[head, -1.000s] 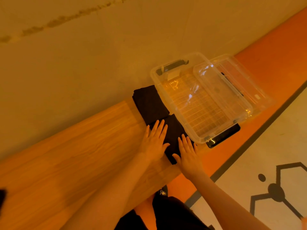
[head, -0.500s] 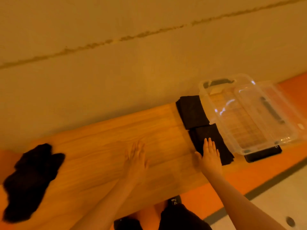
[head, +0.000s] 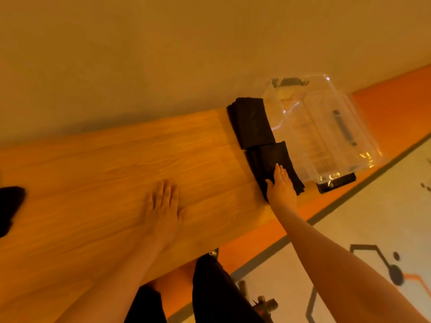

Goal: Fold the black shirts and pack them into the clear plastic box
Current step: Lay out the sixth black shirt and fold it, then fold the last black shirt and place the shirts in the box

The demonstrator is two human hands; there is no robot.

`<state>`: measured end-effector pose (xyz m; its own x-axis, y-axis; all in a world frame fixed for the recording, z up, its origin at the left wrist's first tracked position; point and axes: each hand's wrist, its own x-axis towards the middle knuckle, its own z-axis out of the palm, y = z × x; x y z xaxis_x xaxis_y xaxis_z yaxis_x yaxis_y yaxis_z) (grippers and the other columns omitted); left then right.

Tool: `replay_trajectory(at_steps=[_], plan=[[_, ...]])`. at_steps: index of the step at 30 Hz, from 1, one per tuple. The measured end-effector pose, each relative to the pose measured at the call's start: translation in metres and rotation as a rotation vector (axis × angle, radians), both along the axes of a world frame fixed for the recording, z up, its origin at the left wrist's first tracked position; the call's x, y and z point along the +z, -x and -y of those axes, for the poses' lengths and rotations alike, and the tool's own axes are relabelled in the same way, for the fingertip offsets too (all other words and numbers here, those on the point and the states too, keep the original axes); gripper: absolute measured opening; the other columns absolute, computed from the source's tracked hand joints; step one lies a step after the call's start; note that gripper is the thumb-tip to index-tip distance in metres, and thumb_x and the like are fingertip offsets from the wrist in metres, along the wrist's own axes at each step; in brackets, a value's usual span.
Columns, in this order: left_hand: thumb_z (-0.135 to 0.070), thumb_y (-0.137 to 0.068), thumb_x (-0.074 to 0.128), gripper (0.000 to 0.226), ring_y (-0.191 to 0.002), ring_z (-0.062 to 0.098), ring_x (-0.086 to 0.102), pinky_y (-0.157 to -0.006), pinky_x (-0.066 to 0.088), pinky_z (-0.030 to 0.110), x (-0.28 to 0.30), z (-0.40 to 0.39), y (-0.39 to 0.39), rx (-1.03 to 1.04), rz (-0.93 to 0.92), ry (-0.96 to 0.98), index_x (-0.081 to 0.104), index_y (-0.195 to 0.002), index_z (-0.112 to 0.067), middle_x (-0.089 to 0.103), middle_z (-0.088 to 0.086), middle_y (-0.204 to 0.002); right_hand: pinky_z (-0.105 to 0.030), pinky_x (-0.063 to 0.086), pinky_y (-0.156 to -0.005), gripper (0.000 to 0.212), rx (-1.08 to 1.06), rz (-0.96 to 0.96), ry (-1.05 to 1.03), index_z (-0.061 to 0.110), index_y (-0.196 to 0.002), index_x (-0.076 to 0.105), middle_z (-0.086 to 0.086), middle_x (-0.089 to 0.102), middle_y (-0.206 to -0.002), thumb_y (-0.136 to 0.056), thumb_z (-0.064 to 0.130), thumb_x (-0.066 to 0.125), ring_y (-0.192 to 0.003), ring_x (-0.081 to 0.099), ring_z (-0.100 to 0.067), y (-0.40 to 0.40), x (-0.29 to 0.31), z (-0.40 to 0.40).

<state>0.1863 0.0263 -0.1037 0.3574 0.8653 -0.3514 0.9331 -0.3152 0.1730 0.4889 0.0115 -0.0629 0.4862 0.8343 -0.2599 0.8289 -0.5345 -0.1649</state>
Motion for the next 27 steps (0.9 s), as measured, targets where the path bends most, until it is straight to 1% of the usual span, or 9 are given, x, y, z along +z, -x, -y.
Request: replay_trajectory(at_steps=[3, 8, 10, 14, 16, 19, 22, 24, 27], plan=[[-0.049, -0.095, 0.02, 0.066, -0.139, 0.03, -0.016, -0.112, -0.01, 0.047, -0.012, 0.001, -0.001, 0.031, 0.06, -0.06, -0.008, -0.143, -0.014, -0.016, 0.012, -0.15, -0.037, 0.013, -0.117, 0.064, 0.012, 0.052, -0.042, 0.011, -0.148, 0.006, -0.007, 0.009, -0.157, -0.098, 0.035, 0.037, -0.144, 0.005, -0.02, 0.006, -0.006, -0.001], [-0.048, -0.09, 0.024, 0.064, -0.137, 0.033, 0.022, -0.11, 0.012, 0.051, -0.017, -0.002, 0.001, 0.028, 0.061, -0.11, 0.033, -0.139, -0.008, 0.024, 0.014, -0.147, -0.037, 0.015, -0.117, 0.064, -0.009, 0.031, -0.138, 0.011, -0.148, 0.005, -0.008, 0.007, -0.157, -0.098, 0.03, 0.04, -0.144, 0.005, -0.021, 0.014, -0.006, -0.014], [-0.048, -0.092, 0.019, 0.065, -0.139, 0.031, 0.017, -0.111, 0.008, 0.05, -0.021, -0.001, 0.001, 0.016, 0.052, -0.127, 0.027, -0.142, -0.009, 0.02, 0.013, -0.149, -0.038, 0.021, -0.116, 0.061, -0.022, 0.049, -0.141, 0.012, -0.148, 0.005, -0.006, 0.008, -0.157, -0.099, 0.026, 0.038, -0.144, 0.007, -0.02, 0.015, -0.009, -0.019], [-0.05, -0.093, 0.009, 0.065, -0.141, 0.027, -0.011, -0.113, -0.006, 0.048, -0.027, 0.003, 0.003, 0.018, 0.068, -0.154, -0.002, -0.145, -0.013, -0.009, 0.01, -0.152, -0.037, 0.037, -0.107, 0.058, -0.095, 0.098, -0.168, 0.015, -0.149, 0.007, -0.003, 0.01, -0.157, -0.098, 0.004, 0.034, -0.144, 0.011, -0.017, 0.017, -0.011, -0.021], [-0.05, -0.093, 0.007, 0.066, -0.142, 0.028, -0.004, -0.114, -0.003, 0.048, -0.026, 0.003, 0.003, 0.019, 0.097, -0.167, 0.006, -0.146, -0.012, -0.002, 0.011, -0.153, -0.034, 0.034, -0.109, 0.064, -0.117, 0.108, -0.194, 0.015, -0.149, 0.007, -0.003, 0.01, -0.157, -0.095, -0.005, 0.035, -0.144, 0.009, -0.017, 0.02, -0.012, -0.02], [-0.049, -0.091, 0.008, 0.067, -0.142, 0.029, 0.002, -0.113, 0.0, 0.049, -0.024, 0.002, 0.003, 0.023, 0.101, -0.185, 0.015, -0.146, -0.011, 0.006, 0.012, -0.153, -0.033, 0.016, -0.117, 0.068, -0.05, 0.132, -0.142, 0.012, -0.148, 0.005, -0.005, 0.007, -0.157, -0.091, -0.01, 0.034, -0.144, 0.003, -0.017, 0.026, -0.014, -0.018], [-0.049, -0.092, 0.004, 0.065, -0.141, 0.029, -0.01, -0.114, -0.01, 0.048, -0.023, 0.001, 0.002, 0.009, 0.105, -0.18, 0.0, -0.146, -0.013, -0.008, 0.011, -0.153, -0.034, 0.003, -0.117, 0.06, 0.019, 0.198, -0.107, 0.012, -0.148, 0.005, -0.005, 0.004, -0.157, -0.097, 0.002, 0.033, -0.145, 0.0, -0.018, 0.026, -0.012, -0.019], [-0.05, -0.092, 0.007, 0.066, -0.141, 0.029, -0.011, -0.112, -0.017, 0.046, -0.023, 0.001, 0.003, 0.024, 0.107, -0.18, 0.002, -0.147, -0.013, -0.009, 0.01, -0.153, -0.036, 0.001, -0.116, 0.056, 0.074, 0.204, -0.106, 0.013, -0.148, 0.005, -0.005, 0.002, -0.157, -0.1, 0.02, 0.031, -0.145, -0.002, -0.019, 0.027, -0.01, -0.02], [-0.051, -0.092, 0.011, 0.066, -0.14, 0.029, -0.016, -0.112, -0.016, 0.047, -0.019, 0.001, 0.004, 0.012, 0.092, -0.132, -0.006, -0.145, -0.014, -0.015, 0.01, -0.152, -0.041, 0.004, -0.117, 0.067, 0.081, 0.142, -0.033, 0.011, -0.148, -0.003, -0.008, -0.005, -0.157, -0.098, 0.036, 0.034, -0.144, -0.006, -0.022, 0.036, -0.008, -0.026]])
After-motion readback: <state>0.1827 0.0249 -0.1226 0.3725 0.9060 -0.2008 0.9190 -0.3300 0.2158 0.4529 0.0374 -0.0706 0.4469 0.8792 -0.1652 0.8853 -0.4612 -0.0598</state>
